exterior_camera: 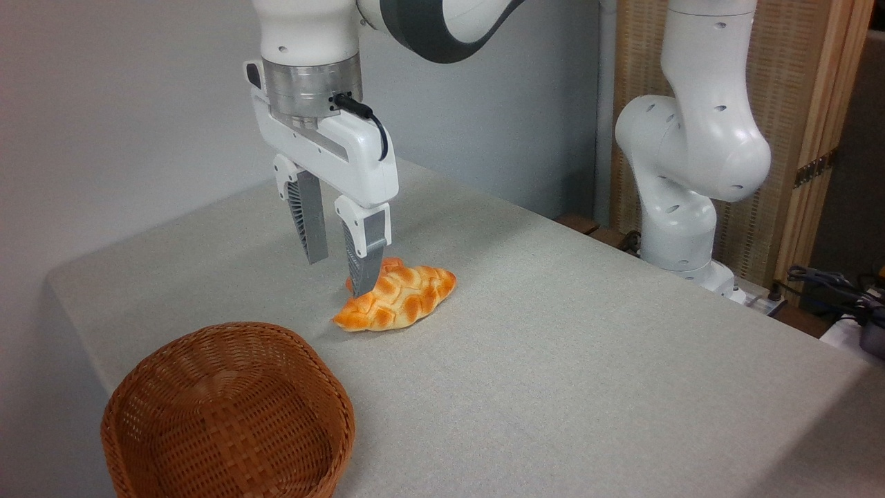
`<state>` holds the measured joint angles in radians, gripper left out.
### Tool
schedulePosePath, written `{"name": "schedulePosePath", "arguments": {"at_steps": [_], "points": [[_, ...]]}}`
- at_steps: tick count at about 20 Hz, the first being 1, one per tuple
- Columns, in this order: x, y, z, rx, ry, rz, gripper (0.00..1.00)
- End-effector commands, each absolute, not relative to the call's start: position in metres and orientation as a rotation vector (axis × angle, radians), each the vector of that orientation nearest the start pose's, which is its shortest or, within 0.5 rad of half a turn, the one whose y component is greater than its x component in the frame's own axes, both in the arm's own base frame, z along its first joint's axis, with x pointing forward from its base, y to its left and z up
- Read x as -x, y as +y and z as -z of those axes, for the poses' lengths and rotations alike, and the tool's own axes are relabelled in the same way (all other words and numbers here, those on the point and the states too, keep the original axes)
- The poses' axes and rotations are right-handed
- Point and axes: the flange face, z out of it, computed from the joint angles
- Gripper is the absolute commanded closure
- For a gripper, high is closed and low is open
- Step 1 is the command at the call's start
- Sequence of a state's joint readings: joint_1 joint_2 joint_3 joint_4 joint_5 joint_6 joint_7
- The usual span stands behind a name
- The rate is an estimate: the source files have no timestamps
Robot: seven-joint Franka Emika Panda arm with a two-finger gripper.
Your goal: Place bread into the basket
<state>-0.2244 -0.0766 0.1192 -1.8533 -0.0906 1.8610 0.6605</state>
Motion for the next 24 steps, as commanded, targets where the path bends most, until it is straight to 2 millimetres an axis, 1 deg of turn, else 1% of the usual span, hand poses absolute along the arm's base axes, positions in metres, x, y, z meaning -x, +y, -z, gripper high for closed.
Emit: {"name": "schedulePosePath", "arguments": {"at_steps": [1, 2, 4, 5, 7, 10, 12, 16, 19, 21, 24], "points": [[-0.539, -0.069, -0.559, 3.004, 1.198, 0.112, 0.00], [-0.537, -0.076, -0.557, 2.999, 1.218, 0.094, 0.00], [-0.538, -0.079, -0.553, 2.995, 1.226, 0.088, 0.00], [-0.536, -0.087, -0.549, 2.989, 1.247, 0.077, 0.00], [-0.532, -0.095, -0.538, 2.983, 1.274, 0.045, 0.00], [-0.521, -0.107, -0.514, 2.959, 1.360, -0.032, 0.00], [-0.514, -0.108, -0.500, 2.939, 1.420, -0.075, 0.00], [-0.501, -0.111, -0.465, 2.910, 1.514, -0.187, 0.00], [-0.498, -0.113, -0.449, 2.894, 1.563, -0.237, 0.00], [-0.497, -0.126, -0.439, 2.882, 1.596, -0.270, 0.00], [-0.498, -0.133, -0.425, 2.872, 1.612, -0.318, 0.00]]}}
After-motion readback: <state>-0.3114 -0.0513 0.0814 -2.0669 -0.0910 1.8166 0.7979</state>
